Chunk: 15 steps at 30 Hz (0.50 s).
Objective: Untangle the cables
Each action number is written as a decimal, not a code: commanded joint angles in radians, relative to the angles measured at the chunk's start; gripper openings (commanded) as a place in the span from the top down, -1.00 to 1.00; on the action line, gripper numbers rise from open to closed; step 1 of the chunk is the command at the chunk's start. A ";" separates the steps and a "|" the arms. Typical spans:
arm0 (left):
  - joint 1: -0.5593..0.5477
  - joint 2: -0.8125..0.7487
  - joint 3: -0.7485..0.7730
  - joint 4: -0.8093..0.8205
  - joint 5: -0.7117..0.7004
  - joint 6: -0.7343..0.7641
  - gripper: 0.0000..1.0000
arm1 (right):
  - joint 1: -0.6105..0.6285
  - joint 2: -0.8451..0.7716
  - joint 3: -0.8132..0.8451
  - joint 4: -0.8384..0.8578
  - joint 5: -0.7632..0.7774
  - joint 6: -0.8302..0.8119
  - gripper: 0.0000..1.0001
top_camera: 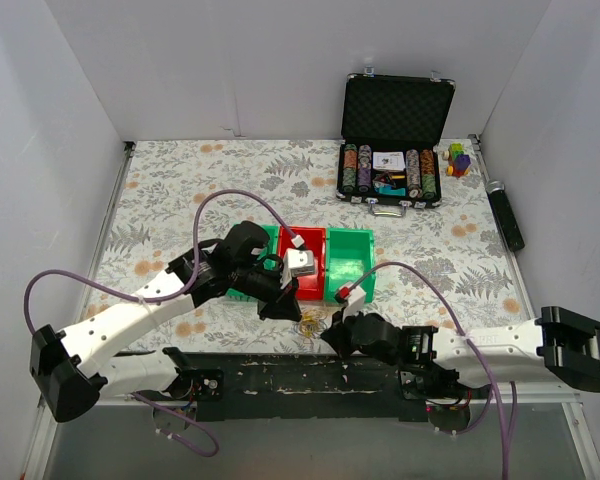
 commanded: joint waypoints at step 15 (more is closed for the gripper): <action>0.063 -0.106 0.236 -0.196 -0.136 0.267 1.00 | 0.008 -0.174 -0.031 -0.346 0.089 0.093 0.87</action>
